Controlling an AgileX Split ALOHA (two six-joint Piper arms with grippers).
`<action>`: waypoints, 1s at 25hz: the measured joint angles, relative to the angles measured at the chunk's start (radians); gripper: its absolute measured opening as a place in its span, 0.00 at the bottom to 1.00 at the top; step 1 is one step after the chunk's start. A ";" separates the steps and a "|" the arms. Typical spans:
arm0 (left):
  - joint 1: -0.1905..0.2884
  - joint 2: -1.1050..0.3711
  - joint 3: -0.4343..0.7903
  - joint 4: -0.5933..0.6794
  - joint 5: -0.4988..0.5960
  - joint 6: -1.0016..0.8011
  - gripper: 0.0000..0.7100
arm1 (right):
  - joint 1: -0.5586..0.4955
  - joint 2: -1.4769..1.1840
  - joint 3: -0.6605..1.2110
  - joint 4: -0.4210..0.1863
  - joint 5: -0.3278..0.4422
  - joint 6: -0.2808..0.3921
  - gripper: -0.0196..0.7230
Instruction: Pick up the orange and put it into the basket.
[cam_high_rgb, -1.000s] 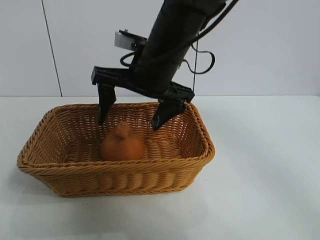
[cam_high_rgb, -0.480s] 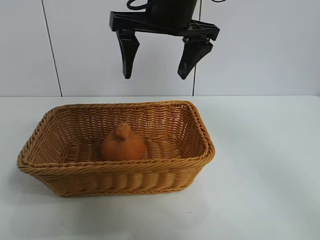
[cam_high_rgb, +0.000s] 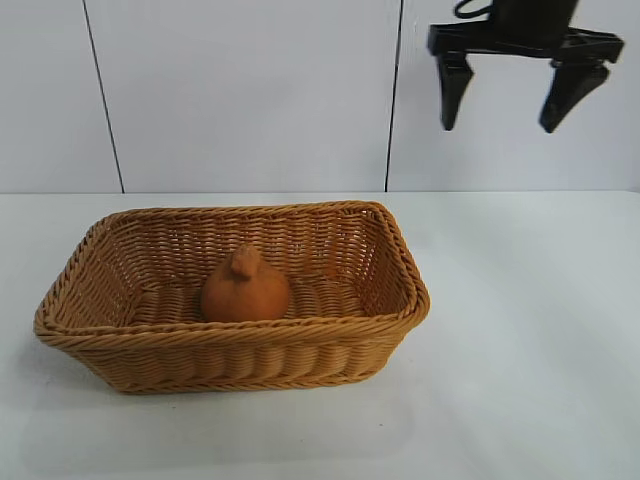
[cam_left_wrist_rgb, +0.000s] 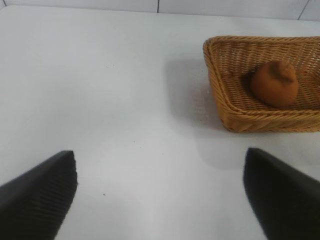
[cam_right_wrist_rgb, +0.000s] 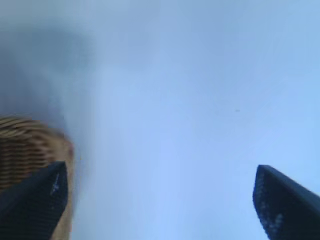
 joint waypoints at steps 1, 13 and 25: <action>0.000 0.000 0.000 0.000 0.000 0.000 0.91 | 0.000 0.000 0.000 0.000 0.000 0.000 0.96; 0.000 0.000 0.000 0.000 0.000 0.000 0.91 | -0.097 -0.064 0.152 0.005 -0.001 -0.053 0.96; 0.000 0.000 0.000 -0.001 -0.001 0.000 0.91 | -0.097 -0.550 0.774 0.063 -0.001 -0.103 0.96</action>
